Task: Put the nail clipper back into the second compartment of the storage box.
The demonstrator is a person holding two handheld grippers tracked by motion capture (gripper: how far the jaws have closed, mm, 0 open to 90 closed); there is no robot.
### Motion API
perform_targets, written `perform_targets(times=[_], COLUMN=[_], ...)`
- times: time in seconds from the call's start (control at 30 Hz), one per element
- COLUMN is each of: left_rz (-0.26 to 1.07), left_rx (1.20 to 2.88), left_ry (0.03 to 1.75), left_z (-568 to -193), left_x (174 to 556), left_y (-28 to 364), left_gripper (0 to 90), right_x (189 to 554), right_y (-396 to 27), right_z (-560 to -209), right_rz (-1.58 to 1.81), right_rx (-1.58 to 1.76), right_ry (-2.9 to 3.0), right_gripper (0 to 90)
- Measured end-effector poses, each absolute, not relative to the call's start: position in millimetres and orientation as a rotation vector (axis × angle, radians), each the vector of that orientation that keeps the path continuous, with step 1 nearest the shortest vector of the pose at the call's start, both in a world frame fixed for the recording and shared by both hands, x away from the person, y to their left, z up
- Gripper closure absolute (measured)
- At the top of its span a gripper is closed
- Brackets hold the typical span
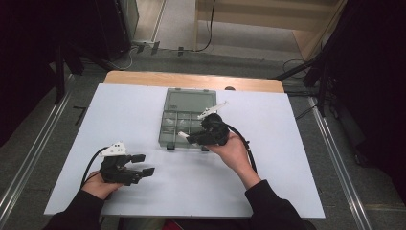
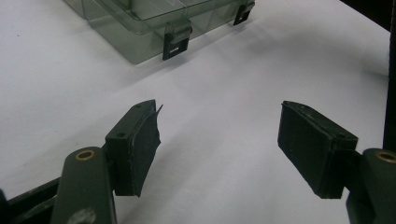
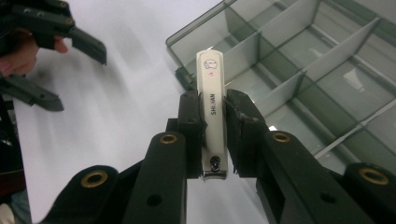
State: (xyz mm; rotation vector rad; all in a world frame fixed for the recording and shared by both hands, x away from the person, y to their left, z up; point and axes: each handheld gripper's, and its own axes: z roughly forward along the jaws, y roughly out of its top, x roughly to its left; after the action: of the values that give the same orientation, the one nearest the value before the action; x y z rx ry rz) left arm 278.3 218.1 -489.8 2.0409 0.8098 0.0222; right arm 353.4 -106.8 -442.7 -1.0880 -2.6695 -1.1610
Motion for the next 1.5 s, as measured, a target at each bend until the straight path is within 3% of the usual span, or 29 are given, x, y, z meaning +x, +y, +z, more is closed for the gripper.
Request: perform_targets(times=[1.5], left_rz=[0.024], left_rx=[2.03], left_ry=[0.798], left_z=[-488], left_x=[279], left_y=[218], left_gripper=[28.9], right_x=[421], right_y=[-89], right_z=[-436], right_rz=[-1.066], right_rx=[-1.45], right_ry=[-2.578], right_gripper=[78.3])
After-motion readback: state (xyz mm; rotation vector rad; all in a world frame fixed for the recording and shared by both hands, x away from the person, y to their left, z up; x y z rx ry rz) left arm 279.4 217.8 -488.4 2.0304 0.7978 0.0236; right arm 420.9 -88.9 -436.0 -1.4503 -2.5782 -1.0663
